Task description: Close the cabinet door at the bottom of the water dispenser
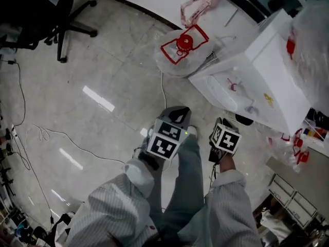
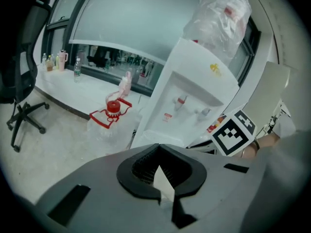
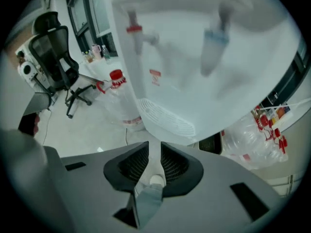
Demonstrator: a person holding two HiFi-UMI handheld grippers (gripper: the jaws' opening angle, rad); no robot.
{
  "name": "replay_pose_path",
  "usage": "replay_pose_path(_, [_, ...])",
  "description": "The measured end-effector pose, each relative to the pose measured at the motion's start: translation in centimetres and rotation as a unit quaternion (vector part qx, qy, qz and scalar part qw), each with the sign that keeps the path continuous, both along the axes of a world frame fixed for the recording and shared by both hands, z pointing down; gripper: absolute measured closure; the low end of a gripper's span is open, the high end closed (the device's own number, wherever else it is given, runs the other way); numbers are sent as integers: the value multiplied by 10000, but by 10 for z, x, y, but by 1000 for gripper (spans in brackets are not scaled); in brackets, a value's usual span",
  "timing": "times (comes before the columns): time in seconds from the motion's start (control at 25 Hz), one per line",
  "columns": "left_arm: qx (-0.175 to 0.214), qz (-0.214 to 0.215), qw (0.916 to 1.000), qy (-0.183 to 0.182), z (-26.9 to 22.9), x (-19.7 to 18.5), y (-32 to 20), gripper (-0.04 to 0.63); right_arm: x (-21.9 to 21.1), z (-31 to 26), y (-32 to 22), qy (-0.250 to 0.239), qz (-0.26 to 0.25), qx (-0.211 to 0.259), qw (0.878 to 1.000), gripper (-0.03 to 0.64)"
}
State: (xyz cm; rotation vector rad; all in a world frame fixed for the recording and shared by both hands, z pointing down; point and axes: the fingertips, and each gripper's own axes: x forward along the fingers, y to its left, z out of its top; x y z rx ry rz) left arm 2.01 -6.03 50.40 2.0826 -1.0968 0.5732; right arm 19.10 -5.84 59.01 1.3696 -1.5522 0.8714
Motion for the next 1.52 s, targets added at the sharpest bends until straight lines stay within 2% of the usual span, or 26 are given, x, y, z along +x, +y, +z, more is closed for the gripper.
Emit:
replay_pose_path(0.16, [175,205,9996,81,-58,-3,7,586,-42,-84,-15,-523,-429,678,9954,563])
replay_pose_path(0.32, [517,569,9969,153,-120,2,7,586,-65,-179,-27,-1205,-431,1512,9802,581])
replay_pose_path(0.48, [1051,940,9896,267,-190,9,4,586,-79,-274,-24,-1941,-429,2319,9522,595])
replay_pose_path(0.6, [1495,1165,9811,384,-244,20,5,586,-80,-342,-14,-2313,-511,2882,9278,601])
replay_pose_path(0.72, [1721,1373,9736,595,-283,34,16,586,-77,-397,5,-2614,-624,3315,9044,603])
replay_pose_path(0.8, [1821,1501,9691,716,-306,43,25,586,-72,-427,17,-2673,-729,3533,8935,603])
replay_pose_path(1.0, [2201,1819,9543,881,-360,57,39,586,-68,-493,35,-2461,-954,4032,8762,603])
replay_pose_path(1.16, [2424,1800,9472,1080,-393,58,48,586,-68,-529,45,-2304,-1128,4370,8621,603])
replay_pose_path(1.32, [2610,1725,9433,1108,-411,50,55,586,-77,-540,52,-2329,-1292,4438,8556,603])
replay_pose_path(1.52, [2807,1591,9404,1077,-425,38,56,586,-93,-542,53,-2331,-1596,4332,8559,603])
